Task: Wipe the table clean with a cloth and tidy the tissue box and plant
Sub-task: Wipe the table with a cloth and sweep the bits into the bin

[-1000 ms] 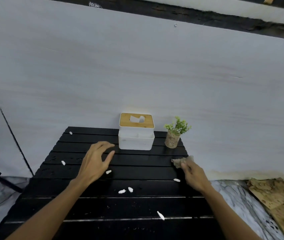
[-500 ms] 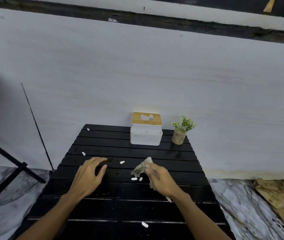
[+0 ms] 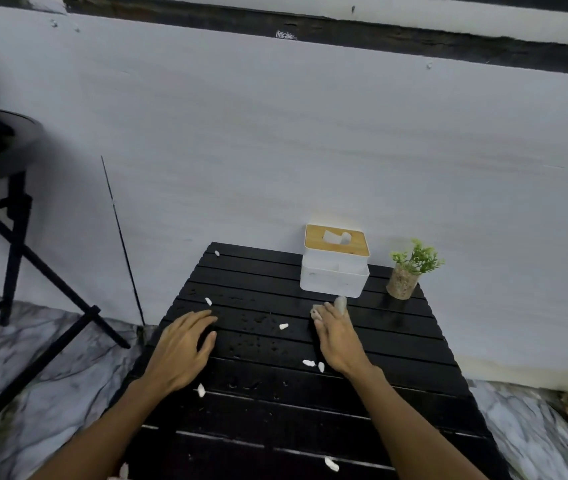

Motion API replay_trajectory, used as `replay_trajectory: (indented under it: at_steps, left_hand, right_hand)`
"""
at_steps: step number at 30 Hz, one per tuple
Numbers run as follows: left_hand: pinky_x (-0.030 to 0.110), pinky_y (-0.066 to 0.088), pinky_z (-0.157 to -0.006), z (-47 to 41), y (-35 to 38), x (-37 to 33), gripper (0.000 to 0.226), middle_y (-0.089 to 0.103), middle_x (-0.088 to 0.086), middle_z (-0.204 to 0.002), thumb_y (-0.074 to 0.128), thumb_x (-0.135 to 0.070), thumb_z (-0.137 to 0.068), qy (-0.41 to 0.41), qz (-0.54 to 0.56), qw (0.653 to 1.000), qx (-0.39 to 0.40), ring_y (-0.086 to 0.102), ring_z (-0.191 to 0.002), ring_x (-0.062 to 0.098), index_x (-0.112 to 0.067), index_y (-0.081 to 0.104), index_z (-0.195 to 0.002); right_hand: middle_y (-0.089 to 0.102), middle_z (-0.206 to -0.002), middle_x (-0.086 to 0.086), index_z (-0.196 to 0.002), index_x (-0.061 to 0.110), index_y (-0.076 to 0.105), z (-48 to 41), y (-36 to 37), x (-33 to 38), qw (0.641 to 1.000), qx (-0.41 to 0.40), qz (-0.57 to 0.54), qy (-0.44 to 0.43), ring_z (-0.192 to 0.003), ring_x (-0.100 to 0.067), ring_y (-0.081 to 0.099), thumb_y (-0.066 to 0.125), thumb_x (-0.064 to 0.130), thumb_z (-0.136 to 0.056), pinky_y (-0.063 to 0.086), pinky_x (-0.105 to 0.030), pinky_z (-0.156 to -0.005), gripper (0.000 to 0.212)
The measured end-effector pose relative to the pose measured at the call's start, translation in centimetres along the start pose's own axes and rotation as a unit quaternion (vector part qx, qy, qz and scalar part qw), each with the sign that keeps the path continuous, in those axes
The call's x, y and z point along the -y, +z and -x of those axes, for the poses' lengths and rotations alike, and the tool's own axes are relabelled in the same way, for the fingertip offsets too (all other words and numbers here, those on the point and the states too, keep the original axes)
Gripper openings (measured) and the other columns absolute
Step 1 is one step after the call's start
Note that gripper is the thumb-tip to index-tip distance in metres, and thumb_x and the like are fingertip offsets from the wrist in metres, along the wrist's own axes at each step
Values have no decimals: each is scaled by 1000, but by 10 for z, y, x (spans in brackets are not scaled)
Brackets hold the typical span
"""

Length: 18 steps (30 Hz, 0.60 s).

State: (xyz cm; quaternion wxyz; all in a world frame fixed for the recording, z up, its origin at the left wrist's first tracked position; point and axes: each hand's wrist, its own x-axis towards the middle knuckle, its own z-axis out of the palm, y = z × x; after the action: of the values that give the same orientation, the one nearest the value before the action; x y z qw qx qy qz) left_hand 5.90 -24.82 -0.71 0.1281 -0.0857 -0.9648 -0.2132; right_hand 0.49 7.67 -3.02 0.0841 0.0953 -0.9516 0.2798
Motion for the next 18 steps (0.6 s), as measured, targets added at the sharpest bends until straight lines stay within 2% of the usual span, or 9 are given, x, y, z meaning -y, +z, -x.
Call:
replay_trajectory:
  at_steps: [4,7,9,12,14,15,16,18]
  left_hand:
    - [36,31,-109,0,-1,8,59,51,-6,-139,24,-54,-92,5,-1,1000,-3,42,-131,15,-24,56,-131]
    - [34,31,-108,0,-2,14,56,52,-6,-137,26,-53,-93,5,3,1000,-6,43,-130,14,-24,54,-132]
    - [33,32,-107,0,-3,17,54,52,-6,-137,27,-52,-94,6,9,1000,-7,43,-129,13,-25,52,-133]
    - [27,28,-106,-1,-5,20,52,51,-6,-136,28,-51,-95,8,13,1000,-10,42,-128,12,-25,50,-134]
    - [24,26,-105,-2,-6,22,52,52,-5,-135,28,-50,-95,6,11,1000,-15,43,-127,13,-24,50,-134]
    - [23,25,-104,-3,-6,24,52,52,-5,-136,28,-50,-95,5,8,1000,-16,43,-127,13,-24,49,-135]
    - [23,24,-105,-3,-6,25,52,51,-4,-136,28,-49,-95,3,4,1000,-15,42,-128,13,-23,49,-135]
    - [23,23,-105,-4,-4,27,54,50,-3,-138,27,-50,-95,-4,-1,1000,-15,41,-129,14,-23,47,-137]
  right_hand:
    - [43,-157,-2,-148,18,47,-17,15,33,992,96,-49,-64,-151,-18,28,36,34,-109,27,-39,-123,44]
    - [50,-152,8,-145,28,49,-5,5,54,972,170,-86,-136,-142,-10,43,38,37,-109,37,-34,-118,39]
    - [63,-137,13,-135,29,60,8,-9,60,961,186,-140,-149,-128,-4,57,42,32,-109,45,-26,-109,32]
    - [74,-102,13,-109,30,73,13,-32,57,969,103,-203,-94,-97,-4,69,46,34,-107,53,-26,-85,27]
    - [72,-83,6,-97,32,69,-2,-32,57,979,37,-197,-49,-73,-5,67,45,38,-106,54,-29,-68,26]
    - [68,-78,7,-93,35,64,-12,-28,60,982,15,-187,-31,-67,-4,63,44,36,-107,50,-24,-62,24]
    - [65,-78,12,-92,37,60,-23,-20,65,986,-1,-167,-29,-67,-1,61,44,32,-108,46,-19,-62,23]
    - [60,-87,13,-92,33,58,-44,5,71,991,-3,-122,-49,-77,0,58,42,29,-108,41,-20,-68,23]
